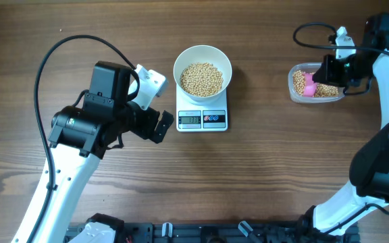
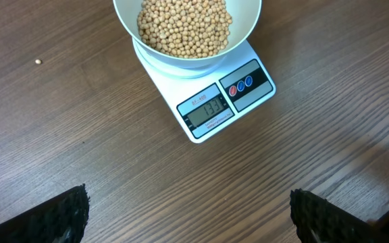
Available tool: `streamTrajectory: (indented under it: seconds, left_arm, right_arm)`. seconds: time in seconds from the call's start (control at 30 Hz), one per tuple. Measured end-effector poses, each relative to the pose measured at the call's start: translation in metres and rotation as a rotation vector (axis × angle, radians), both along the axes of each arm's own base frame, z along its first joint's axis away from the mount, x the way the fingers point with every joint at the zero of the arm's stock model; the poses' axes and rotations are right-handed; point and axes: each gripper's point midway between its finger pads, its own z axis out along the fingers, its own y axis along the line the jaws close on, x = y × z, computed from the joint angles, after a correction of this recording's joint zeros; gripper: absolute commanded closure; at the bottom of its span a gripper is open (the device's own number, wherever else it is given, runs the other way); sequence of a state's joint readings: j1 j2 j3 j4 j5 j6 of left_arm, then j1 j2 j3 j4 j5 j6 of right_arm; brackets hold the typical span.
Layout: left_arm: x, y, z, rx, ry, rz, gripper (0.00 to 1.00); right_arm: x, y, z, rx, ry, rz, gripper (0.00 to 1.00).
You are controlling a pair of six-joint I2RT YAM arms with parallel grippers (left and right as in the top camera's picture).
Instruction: Scoop item into bowl and weigh 150g on scale
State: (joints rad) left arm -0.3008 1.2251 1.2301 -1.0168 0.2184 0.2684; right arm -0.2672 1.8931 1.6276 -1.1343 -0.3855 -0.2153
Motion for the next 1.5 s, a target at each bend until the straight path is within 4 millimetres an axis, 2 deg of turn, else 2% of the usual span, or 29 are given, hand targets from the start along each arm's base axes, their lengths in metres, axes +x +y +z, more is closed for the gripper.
streamTrajectory:
  seconds: [0.47, 0.87, 1.13, 1.27, 1.37, 1.47, 1.5]
  left_arm:
    - [0.000, 0.000, 0.000, 0.000, 0.000, 0.000, 0.00]
    - [0.000, 0.000, 0.000, 0.000, 0.000, 0.000, 0.00]
    - [0.000, 0.000, 0.000, 0.000, 0.000, 0.000, 0.00]
    - [0.000, 0.000, 0.000, 0.000, 0.000, 0.000, 0.00]
    - [0.000, 0.000, 0.000, 0.000, 0.000, 0.000, 0.00]
    - [0.000, 0.000, 0.000, 0.000, 0.001, 0.000, 0.00]
    - [0.000, 0.000, 0.000, -0.001, -0.002, 0.000, 0.00]
  right_arm:
    - [-0.013, -0.051, 0.007, 0.088, -0.046, -0.077, 0.96]
    - [-0.021, -0.077, 0.029, 0.256, -0.184, -0.098, 0.96]
    - [-0.012, -0.056, 0.054, 0.423, -0.298, -0.049, 0.96]
    - [0.000, -0.044, 0.081, 0.567, -0.409, -0.036, 0.96]
    - [0.009, -0.030, 0.091, 0.632, -0.414, -0.042, 0.96]
    - [0.032, 0.012, 0.098, 0.653, -0.436, 0.054, 0.96]
    - [0.043, 0.046, 0.104, 0.668, -0.449, 0.133, 0.96]
